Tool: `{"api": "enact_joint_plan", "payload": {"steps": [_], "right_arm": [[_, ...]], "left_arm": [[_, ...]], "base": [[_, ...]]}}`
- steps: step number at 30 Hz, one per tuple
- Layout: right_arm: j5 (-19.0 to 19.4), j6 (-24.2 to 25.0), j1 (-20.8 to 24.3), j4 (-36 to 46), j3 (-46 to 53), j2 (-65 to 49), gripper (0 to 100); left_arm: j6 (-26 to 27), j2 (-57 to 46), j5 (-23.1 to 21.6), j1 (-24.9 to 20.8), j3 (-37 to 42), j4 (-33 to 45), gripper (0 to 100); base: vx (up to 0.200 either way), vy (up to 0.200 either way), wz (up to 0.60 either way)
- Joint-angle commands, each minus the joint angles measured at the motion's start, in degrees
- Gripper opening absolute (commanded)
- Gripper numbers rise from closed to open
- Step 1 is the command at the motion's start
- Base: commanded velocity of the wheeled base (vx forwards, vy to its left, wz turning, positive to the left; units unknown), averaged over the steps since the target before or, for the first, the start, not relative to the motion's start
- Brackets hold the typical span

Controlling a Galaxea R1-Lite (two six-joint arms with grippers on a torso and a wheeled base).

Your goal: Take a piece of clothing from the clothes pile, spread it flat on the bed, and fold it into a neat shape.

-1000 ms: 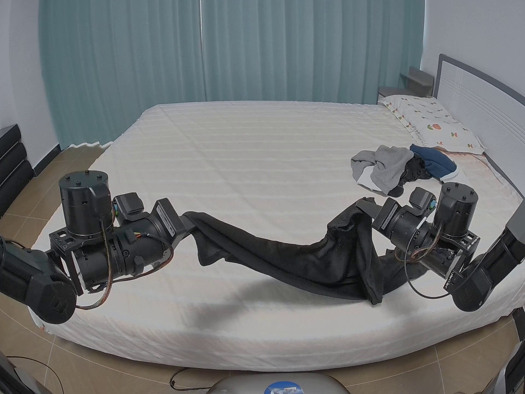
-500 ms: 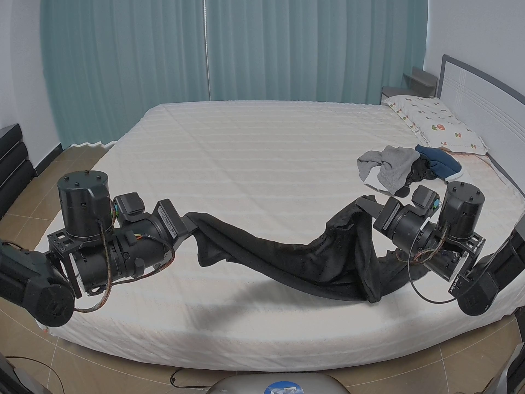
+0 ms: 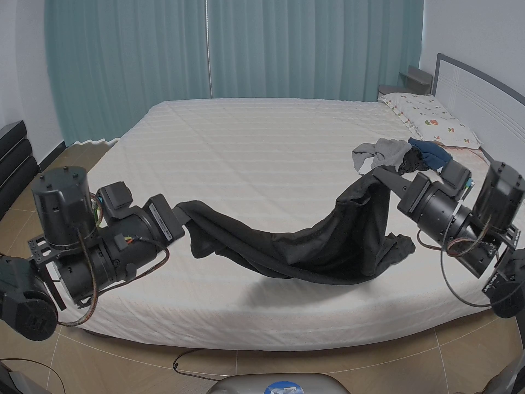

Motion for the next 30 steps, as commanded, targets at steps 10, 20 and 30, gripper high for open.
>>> {"api": "enact_joint_plan", "payload": {"steps": [10, 20, 30], "right_arm": [[0.54, -1.35, -4.72, 34.26, -27.47, -21.21, 0], [0.36, -1.53, -14.12, 36.28, -46.9, 1.9, 0], [-4.47, -2.23, -13.68, 25.55, -52.61, 20.98, 0]], "left_arm": [[1.58, -11.5, 0.78, 3.6, -22.73, 26.41, 0], [1.06, 6.96, 0.08, 10.46, -36.53, 28.69, 0], [0.88, 21.99, -0.01, 12.04, -46.47, 28.69, 0]], "base": [[0.0, 0.0, 0.0], [0.0, 0.0, 0.0], [0.14, 0.0, 0.0]]}}
